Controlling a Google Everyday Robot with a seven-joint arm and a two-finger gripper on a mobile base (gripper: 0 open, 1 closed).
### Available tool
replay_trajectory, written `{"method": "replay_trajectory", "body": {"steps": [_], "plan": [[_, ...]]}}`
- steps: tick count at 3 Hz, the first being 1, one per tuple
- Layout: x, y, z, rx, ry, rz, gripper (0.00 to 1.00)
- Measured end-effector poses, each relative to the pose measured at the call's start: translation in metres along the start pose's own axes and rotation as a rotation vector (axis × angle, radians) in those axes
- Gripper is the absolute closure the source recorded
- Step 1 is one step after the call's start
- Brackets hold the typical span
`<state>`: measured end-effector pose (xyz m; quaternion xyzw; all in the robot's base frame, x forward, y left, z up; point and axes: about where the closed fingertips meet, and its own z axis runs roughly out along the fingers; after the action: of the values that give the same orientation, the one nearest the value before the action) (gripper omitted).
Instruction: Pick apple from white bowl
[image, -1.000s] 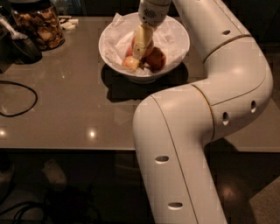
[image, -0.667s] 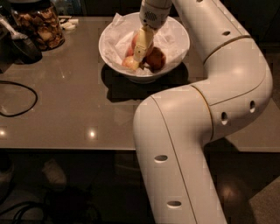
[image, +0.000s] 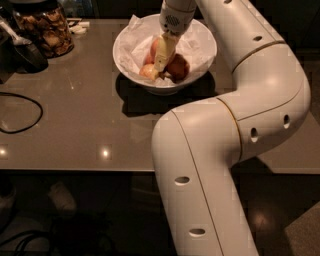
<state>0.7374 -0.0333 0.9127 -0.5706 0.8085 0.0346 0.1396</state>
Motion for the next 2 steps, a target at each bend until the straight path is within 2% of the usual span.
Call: {"method": "replay_trajectory", "body": {"steps": [2], "plan": [[0.0000, 0.0000, 0.0000, 0.000, 0.000, 0.000, 0.75]]}}
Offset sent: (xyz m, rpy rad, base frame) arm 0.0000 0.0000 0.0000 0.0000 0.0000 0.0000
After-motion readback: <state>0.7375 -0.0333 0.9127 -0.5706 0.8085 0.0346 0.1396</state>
